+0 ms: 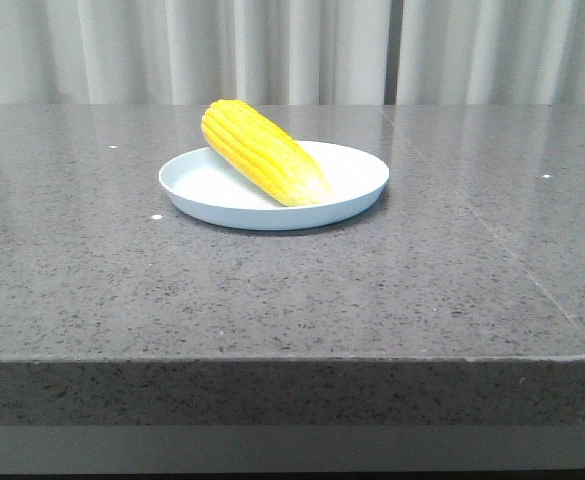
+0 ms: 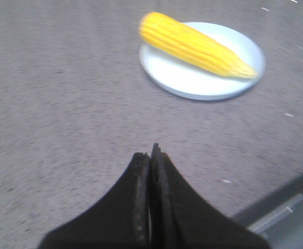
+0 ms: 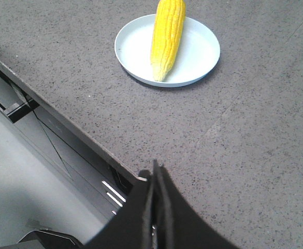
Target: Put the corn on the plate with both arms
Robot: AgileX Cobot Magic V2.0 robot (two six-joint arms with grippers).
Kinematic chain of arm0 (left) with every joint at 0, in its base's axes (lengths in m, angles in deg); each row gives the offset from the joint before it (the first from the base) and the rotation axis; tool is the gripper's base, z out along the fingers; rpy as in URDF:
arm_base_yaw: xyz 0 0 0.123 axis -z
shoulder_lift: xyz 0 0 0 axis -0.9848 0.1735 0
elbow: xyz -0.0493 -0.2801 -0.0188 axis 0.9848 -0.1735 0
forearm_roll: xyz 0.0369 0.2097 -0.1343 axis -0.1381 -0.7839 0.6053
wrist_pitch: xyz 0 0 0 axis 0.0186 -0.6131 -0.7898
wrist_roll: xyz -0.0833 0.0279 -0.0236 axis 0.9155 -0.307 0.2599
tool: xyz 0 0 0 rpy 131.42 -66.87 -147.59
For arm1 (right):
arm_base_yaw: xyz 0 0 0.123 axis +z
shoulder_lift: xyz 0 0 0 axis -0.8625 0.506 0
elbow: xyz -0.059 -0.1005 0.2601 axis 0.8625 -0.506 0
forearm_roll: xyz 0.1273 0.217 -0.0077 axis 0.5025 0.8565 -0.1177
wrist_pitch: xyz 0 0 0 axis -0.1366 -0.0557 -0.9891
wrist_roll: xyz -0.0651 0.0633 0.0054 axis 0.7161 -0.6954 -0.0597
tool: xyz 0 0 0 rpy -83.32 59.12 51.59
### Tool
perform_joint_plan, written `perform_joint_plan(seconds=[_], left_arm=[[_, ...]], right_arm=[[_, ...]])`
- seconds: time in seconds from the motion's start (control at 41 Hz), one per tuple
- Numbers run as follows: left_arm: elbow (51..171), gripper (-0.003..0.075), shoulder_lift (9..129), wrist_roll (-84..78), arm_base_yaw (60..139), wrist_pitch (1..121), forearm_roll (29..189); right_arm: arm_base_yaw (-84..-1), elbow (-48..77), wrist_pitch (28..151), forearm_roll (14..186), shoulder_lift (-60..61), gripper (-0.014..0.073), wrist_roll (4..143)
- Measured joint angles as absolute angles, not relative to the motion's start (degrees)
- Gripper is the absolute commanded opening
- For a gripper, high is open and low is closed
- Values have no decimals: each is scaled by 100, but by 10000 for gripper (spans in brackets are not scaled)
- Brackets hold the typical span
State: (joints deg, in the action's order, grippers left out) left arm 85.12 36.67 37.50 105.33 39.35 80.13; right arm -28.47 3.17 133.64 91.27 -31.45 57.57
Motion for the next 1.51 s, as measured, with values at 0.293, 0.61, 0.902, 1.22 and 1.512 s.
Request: perform_joint_plan(seconds=[0.293, 0.61, 0.902, 1.22, 1.512], left_arm=[[6311, -20, 1924, 3750, 8912, 6006, 8024], [5325, -20, 1120, 3750, 8377, 6806, 8035], [5325, -20, 1120, 3750, 8377, 7021, 8057], [5325, -20, 1120, 3750, 8377, 7035, 8057], [5325, -20, 1120, 3750, 8377, 7035, 8057]], right_arm=[[-2847, 317, 13364, 9127, -3145, -67, 5757], [-2847, 317, 13364, 9127, -3145, -67, 5757], [-2847, 317, 13373, 9127, -3145, -67, 5757], [-2847, 317, 13377, 9127, -3145, -67, 5757], [-2847, 317, 13377, 9127, -3145, -67, 5757]])
